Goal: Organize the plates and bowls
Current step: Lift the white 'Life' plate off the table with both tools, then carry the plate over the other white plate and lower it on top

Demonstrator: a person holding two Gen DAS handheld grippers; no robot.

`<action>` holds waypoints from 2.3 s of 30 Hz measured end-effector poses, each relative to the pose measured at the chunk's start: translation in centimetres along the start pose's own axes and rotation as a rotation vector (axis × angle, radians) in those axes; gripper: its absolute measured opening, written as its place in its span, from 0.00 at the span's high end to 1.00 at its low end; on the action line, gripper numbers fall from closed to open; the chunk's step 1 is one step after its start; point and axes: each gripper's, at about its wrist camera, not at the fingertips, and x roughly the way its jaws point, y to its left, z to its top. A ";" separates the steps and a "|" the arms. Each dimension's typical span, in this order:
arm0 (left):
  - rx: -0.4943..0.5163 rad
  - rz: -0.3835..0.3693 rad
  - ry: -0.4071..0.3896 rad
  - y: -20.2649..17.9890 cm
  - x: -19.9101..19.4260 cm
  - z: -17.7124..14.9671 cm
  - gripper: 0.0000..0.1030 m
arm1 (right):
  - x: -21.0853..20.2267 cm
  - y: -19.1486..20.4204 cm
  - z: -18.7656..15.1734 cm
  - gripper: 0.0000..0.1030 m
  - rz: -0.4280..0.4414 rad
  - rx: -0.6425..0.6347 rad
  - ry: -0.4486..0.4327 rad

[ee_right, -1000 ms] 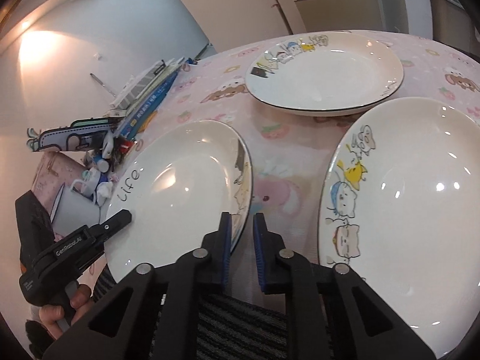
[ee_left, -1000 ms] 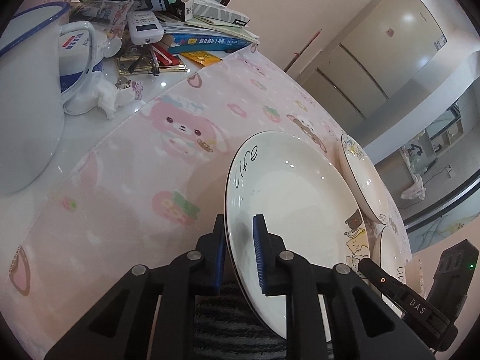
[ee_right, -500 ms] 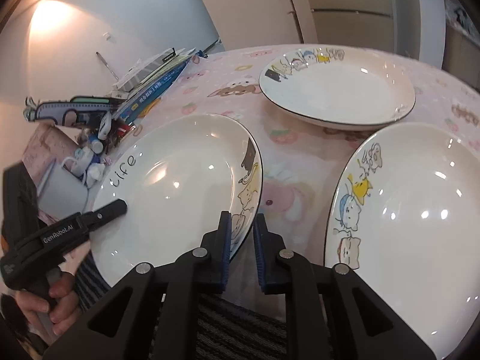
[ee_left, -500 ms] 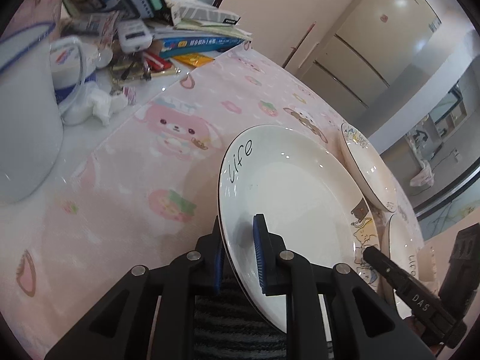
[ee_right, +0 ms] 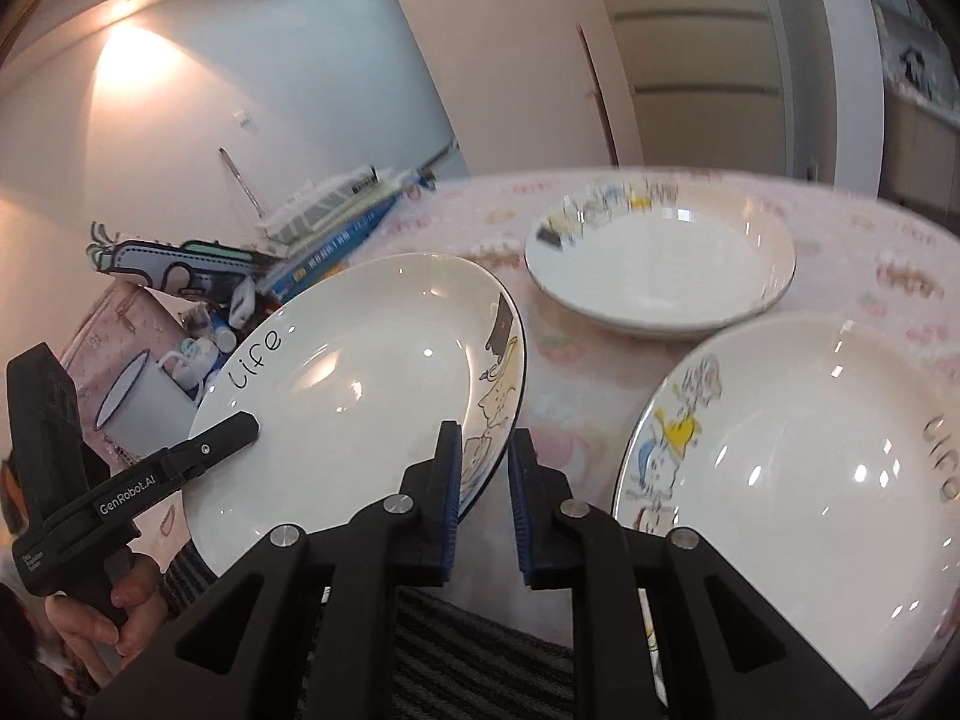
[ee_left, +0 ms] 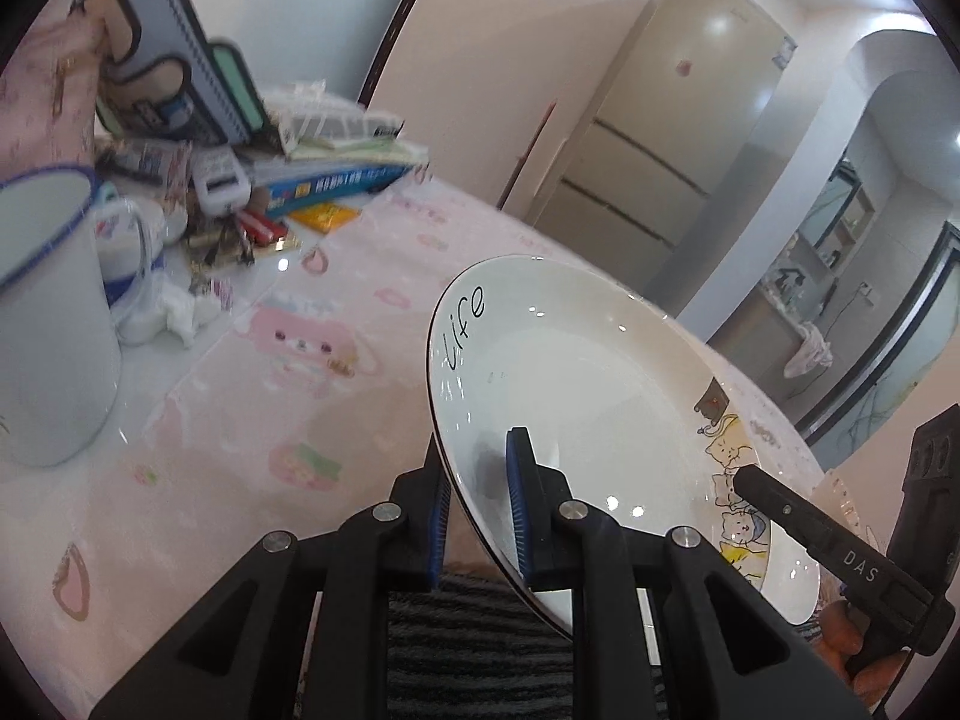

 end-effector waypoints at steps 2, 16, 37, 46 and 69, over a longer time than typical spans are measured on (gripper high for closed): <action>0.044 0.002 -0.075 -0.9 -1.5 0.0 0.82 | -1.0 0.1 0.2 0.86 0.021 -0.007 -0.030; 0.284 0.072 -0.254 -10.0 -9.5 0.1 0.80 | -9.6 0.4 0.8 0.85 0.003 -0.032 -0.200; 0.427 -0.141 -0.182 -24.5 -10.3 -1.4 0.77 | -21.0 -8.6 -0.2 0.85 -0.068 0.115 -0.376; 0.479 -0.144 -0.154 -26.9 -8.2 -2.0 0.77 | -20.7 -11.6 -0.7 0.85 -0.098 0.171 -0.410; 0.436 -0.096 0.085 -24.2 2.3 -6.2 0.76 | -13.8 -15.9 -3.8 0.84 -0.176 0.288 -0.167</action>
